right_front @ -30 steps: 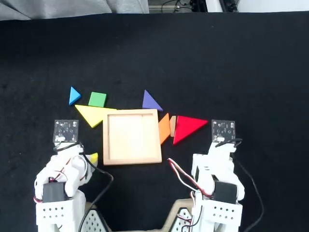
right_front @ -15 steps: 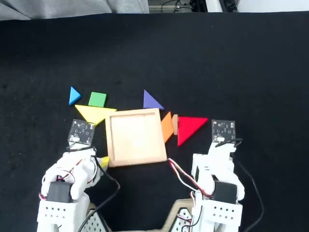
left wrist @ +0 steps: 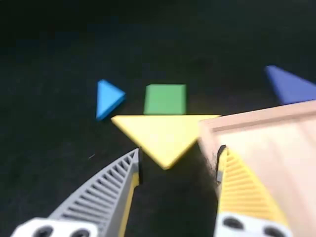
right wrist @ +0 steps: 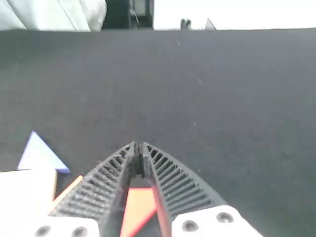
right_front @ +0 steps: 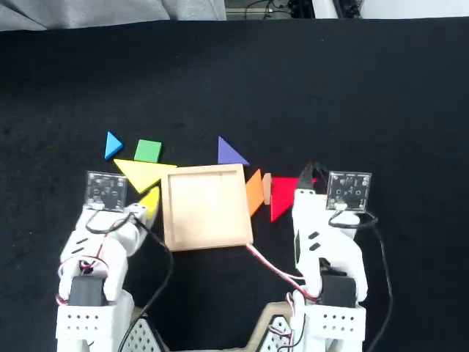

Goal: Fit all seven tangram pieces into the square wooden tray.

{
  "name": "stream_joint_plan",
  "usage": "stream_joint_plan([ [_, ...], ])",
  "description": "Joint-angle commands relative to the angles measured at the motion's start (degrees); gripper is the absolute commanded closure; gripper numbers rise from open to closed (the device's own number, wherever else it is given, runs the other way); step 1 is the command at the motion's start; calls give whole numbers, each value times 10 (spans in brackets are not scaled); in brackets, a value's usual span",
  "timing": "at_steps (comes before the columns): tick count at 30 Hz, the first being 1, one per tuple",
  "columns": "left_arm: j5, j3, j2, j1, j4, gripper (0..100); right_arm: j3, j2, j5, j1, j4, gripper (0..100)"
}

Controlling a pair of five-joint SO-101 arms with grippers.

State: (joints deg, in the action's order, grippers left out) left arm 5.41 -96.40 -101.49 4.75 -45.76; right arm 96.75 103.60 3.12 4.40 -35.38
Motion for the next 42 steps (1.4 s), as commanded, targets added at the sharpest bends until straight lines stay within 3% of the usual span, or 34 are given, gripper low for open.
stream_joint_plan([
  [1,1,-11,-5,65,-2,743,-1,39,3,-43,24,986],
  [6,2,-11,-6,64,0,745,-1,39,0,-98,73,986],
  [11,3,-7,-6,46,-5,746,-1,33,4,-137,253,976],
  [13,3,-7,-6,45,-1,745,-1,33,0,-149,280,938],
  [19,3,-10,-6,41,1,744,-1,29,-1,-152,87,847],
  [24,-1,-10,-5,45,40,746,-1,26,-1,-150,7,724],
  [32,4,-7,-6,46,2,747,0,26,-2,-149,-16,726],
  [36,58,-11,-6,46,6,748,0,26,-2,-151,-25,726],
  [42,67,-11,-6,47,11,748,0,26,-2,-152,-25,726],
])
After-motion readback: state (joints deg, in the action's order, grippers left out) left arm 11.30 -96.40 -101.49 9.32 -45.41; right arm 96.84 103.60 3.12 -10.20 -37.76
